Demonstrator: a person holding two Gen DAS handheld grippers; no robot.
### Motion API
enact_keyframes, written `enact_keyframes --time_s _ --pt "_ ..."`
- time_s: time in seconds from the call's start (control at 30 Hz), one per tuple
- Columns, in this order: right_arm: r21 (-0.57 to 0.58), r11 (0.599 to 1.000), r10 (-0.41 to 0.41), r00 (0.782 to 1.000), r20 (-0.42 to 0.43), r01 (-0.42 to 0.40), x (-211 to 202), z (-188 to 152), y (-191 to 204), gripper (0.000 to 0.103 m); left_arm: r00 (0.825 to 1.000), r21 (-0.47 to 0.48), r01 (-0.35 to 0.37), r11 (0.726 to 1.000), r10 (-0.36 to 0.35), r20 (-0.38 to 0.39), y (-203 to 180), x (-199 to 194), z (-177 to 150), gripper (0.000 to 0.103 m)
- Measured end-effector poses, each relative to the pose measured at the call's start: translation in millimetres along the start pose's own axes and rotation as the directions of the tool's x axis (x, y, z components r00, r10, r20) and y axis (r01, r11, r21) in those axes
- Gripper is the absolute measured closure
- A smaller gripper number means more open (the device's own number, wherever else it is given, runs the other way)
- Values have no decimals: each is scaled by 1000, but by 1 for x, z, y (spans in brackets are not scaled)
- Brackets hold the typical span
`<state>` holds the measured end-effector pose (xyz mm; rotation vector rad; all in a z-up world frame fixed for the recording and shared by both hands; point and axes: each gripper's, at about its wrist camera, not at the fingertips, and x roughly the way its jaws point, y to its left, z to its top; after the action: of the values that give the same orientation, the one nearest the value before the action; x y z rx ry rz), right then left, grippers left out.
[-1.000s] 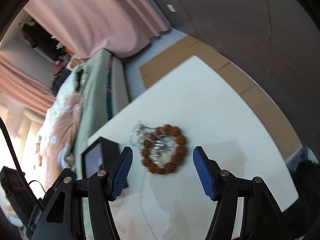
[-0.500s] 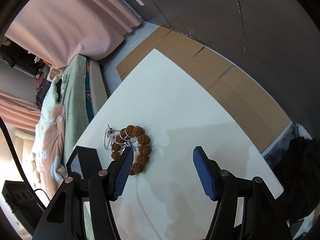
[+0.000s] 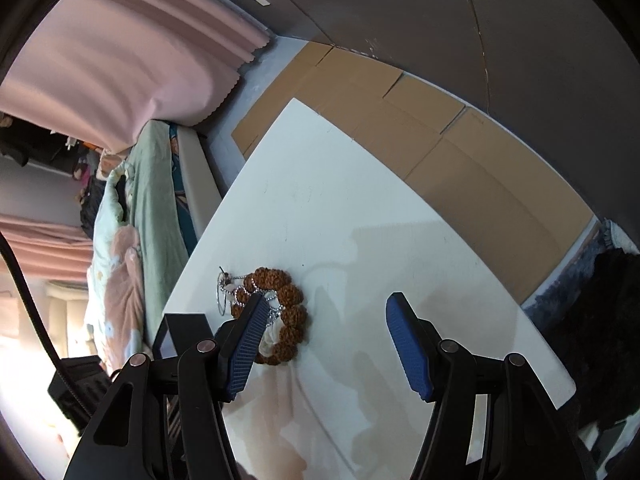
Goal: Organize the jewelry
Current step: 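Grasp the silver chain pendant on the brown mala with the left tool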
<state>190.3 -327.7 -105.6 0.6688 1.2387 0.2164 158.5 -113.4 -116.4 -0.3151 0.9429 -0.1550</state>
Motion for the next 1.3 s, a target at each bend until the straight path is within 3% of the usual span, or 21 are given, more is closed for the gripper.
enact_keyframes --time_s 0.27,0.37,0.57,0.8,1.03,1.1,1.3 --pt "3 1000 26 999 -20 -26 4 6 1 40 997 14 -69 997 70 -33 5 16 -2 90" --pt "-2 1000 30 999 -31 -30 7 6 2 40 997 -2 -53 999 53 -51 8 21 -3 88" --pt "13 999 41 998 -49 -41 11 6 1 40 995 56 -80 995 83 -54 -1 25 -5 87" --pt "5 999 40 998 -56 -40 12 5 2 40 995 108 -71 992 78 -63 -8 27 -6 73" --pt "5 999 40 998 -57 -40 13 5 2 40 993 136 -93 986 101 -56 -11 30 -4 73" --pt "3 999 40 997 -60 -40 14 4 3 40 991 140 -112 984 120 -51 -10 30 -3 82" --pt "-5 999 34 997 -66 -35 15 2 4 40 992 131 -105 986 113 -59 -6 29 -3 86"
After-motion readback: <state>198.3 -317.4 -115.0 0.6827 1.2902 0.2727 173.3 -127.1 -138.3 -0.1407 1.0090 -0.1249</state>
